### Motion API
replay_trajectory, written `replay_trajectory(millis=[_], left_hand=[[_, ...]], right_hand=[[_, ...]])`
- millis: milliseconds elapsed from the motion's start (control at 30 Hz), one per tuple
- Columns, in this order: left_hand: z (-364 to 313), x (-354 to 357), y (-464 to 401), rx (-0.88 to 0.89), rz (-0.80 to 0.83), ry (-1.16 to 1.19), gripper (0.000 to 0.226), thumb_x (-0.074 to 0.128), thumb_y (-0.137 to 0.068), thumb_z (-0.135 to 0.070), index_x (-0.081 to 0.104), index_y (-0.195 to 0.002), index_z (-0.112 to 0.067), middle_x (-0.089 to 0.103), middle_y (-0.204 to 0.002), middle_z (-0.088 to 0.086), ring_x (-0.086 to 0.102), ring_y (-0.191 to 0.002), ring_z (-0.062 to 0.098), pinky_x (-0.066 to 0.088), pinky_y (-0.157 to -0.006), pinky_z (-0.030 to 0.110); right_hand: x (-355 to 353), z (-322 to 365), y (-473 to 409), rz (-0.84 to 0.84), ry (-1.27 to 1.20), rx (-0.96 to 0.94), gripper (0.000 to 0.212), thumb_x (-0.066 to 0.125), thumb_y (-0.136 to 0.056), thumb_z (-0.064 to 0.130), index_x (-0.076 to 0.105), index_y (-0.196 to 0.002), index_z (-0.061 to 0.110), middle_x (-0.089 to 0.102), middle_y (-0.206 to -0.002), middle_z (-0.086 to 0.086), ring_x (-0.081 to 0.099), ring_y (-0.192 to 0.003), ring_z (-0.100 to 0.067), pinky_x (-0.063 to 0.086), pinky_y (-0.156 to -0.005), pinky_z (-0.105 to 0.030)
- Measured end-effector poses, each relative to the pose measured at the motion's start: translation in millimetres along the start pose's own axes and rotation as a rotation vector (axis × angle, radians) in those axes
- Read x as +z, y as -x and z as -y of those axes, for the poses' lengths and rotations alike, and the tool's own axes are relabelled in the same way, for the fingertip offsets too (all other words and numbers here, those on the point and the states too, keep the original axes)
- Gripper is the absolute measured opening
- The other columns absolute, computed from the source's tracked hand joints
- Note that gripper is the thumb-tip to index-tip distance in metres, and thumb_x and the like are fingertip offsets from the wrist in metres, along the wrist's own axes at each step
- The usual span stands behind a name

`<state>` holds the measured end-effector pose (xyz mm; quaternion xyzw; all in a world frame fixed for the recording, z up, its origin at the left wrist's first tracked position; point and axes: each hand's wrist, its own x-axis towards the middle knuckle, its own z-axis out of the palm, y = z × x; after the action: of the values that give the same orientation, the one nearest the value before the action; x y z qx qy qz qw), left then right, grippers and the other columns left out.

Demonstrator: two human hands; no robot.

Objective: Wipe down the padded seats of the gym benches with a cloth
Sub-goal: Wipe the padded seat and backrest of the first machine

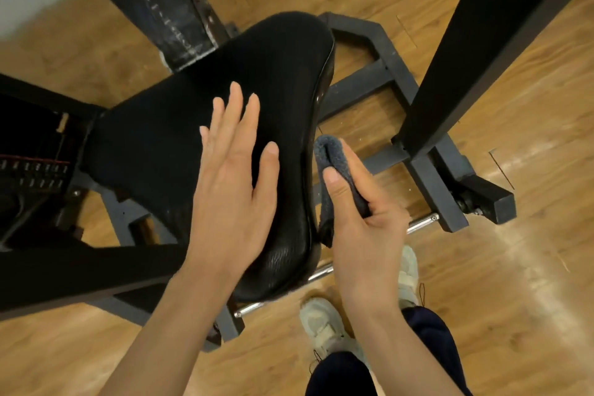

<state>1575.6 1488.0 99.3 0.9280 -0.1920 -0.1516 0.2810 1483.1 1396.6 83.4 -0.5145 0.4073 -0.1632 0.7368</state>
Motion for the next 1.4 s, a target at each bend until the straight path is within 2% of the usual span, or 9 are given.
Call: replay_trajectory(millis=[200, 367, 500, 700, 800, 900, 1067, 1167, 1400], left_hand=[[-9, 20, -49, 0.006, 0.084, -0.065, 0.053, 0.035, -0.107, -0.031, 0.020, -0.158, -0.027, 0.006, -0.166, -0.015, -0.007, -0.151, -0.002, -0.006, -0.124, 0.025], [-7, 31, -54, 0.028, 0.068, -0.114, 0.052, 0.025, -0.107, -0.037, 0.019, -0.158, -0.028, 0.009, -0.166, -0.015, -0.003, -0.150, -0.007, -0.004, -0.124, 0.021], [-4, 33, -53, 0.037, 0.044, -0.112, 0.052, 0.027, -0.106, -0.037, 0.021, -0.158, -0.029, 0.011, -0.165, -0.017, -0.001, -0.149, -0.008, -0.002, -0.123, 0.019], [-4, 34, -54, 0.024, 0.047, -0.102, 0.056, 0.028, -0.102, -0.036, 0.023, -0.158, -0.027, 0.014, -0.165, -0.017, 0.001, -0.149, -0.009, 0.000, -0.124, 0.023], [-5, 33, -54, 0.029, 0.036, -0.116, 0.056, 0.028, -0.103, -0.036, 0.023, -0.158, -0.028, 0.014, -0.165, -0.018, 0.001, -0.149, -0.009, 0.000, -0.123, 0.020], [-6, 35, -54, 0.017, 0.027, -0.132, 0.056, 0.026, -0.102, -0.038, 0.022, -0.157, -0.031, 0.013, -0.164, -0.022, 0.000, -0.148, -0.011, -0.001, -0.121, 0.017], [-5, 35, -54, 0.024, 0.027, -0.124, 0.055, 0.027, -0.103, -0.038, 0.023, -0.158, -0.030, 0.014, -0.164, -0.021, 0.001, -0.148, -0.010, 0.001, -0.122, 0.021], [-6, 34, -55, 0.019, 0.036, -0.111, 0.056, 0.028, -0.103, -0.038, 0.022, -0.158, -0.030, 0.014, -0.165, -0.020, 0.001, -0.148, -0.011, 0.002, -0.123, 0.023], [-5, 35, -54, 0.029, 0.023, -0.150, 0.050, 0.031, -0.108, -0.031, 0.023, -0.157, -0.030, 0.015, -0.164, -0.019, 0.003, -0.149, -0.008, 0.000, -0.120, 0.015]], right_hand=[[10, -4, -39, -0.053, -0.096, 0.020, 0.037, 0.064, -0.093, 0.017, 0.062, -0.129, 0.024, 0.063, -0.129, 0.018, 0.053, -0.122, 0.007, 0.044, -0.107, -0.026], [21, -6, -94, -0.164, -0.186, 0.024, 0.035, 0.062, -0.095, 0.014, 0.061, -0.129, 0.021, 0.065, -0.116, 0.025, 0.055, -0.114, 0.014, 0.044, -0.099, -0.011], [45, -4, -148, -0.160, -0.214, 0.018, 0.037, 0.061, -0.096, 0.016, 0.060, -0.133, 0.015, 0.062, -0.131, 0.009, 0.052, -0.123, 0.005, 0.043, -0.107, -0.022], [36, -18, -58, 0.036, -0.264, -0.035, 0.040, 0.065, -0.091, 0.011, 0.060, -0.129, 0.023, 0.052, -0.141, 0.019, 0.041, -0.130, 0.012, 0.033, -0.110, -0.014], [46, -11, -97, -0.071, -0.266, -0.071, 0.037, 0.064, -0.092, 0.008, 0.061, -0.128, 0.018, 0.056, -0.138, 0.011, 0.046, -0.128, 0.009, 0.035, -0.105, -0.008], [62, -1, -177, -0.209, -0.292, 0.043, 0.034, 0.064, -0.093, 0.010, 0.063, -0.127, 0.009, 0.064, -0.129, 0.000, 0.057, -0.121, -0.003, 0.043, -0.106, -0.020], [44, -15, -112, -0.056, -0.290, -0.044, 0.036, 0.063, -0.094, 0.013, 0.059, -0.130, 0.019, 0.055, -0.139, 0.011, 0.045, -0.128, 0.010, 0.035, -0.105, -0.007], [36, -24, -62, 0.012, -0.308, -0.101, 0.037, 0.064, -0.092, 0.012, 0.062, -0.127, 0.024, 0.054, -0.138, 0.019, 0.042, -0.129, 0.012, 0.033, -0.110, -0.013], [56, -4, -149, -0.145, -0.359, 0.001, 0.035, 0.063, -0.094, 0.009, 0.061, -0.129, 0.008, 0.061, -0.134, -0.001, 0.052, -0.127, -0.002, 0.041, -0.105, -0.013]])
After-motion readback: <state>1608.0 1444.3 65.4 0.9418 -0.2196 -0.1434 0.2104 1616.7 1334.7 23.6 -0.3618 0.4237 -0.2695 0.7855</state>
